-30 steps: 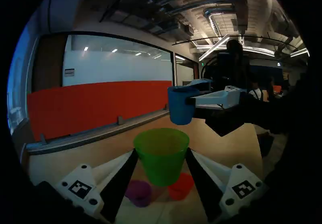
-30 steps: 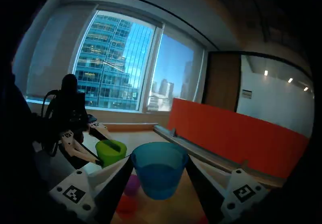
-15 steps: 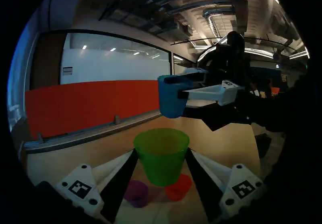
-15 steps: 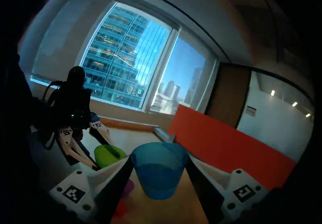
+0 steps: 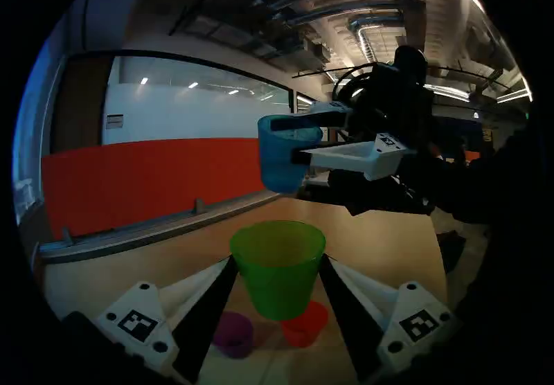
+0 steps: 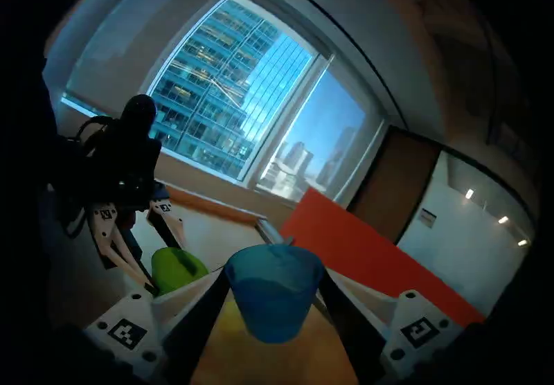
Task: Pour water
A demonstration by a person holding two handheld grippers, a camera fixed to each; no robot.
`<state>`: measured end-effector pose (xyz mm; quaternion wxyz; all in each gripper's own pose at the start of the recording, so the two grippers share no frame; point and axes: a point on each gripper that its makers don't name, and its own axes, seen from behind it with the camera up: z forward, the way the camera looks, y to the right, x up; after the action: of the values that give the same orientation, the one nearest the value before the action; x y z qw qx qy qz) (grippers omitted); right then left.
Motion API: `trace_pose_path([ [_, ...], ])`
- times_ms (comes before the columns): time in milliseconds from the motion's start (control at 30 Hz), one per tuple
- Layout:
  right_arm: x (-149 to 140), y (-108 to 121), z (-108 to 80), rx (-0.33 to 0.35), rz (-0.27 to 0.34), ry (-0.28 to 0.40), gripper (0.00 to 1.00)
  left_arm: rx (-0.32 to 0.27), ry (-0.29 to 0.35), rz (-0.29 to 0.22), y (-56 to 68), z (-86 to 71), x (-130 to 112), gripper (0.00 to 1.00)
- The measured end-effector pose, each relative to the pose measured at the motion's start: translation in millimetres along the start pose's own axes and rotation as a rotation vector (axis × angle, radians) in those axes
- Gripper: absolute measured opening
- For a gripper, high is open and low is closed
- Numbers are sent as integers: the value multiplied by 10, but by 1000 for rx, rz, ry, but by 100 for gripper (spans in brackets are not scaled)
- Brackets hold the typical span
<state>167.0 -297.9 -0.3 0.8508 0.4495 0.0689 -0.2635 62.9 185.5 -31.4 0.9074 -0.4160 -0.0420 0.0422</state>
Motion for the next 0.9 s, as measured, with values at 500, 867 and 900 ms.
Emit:
trace_pose_path([
  [500,152,66,97,-22,-168,2,92,-9,6,-2,35,16,34,85],
  [867,260,66,206,-32,-272,0,91,-18,17,4,66,27,87,84],
  [900,277,67,215,-33,-278,1,91,-19,19,3,68,27,92,85],
])
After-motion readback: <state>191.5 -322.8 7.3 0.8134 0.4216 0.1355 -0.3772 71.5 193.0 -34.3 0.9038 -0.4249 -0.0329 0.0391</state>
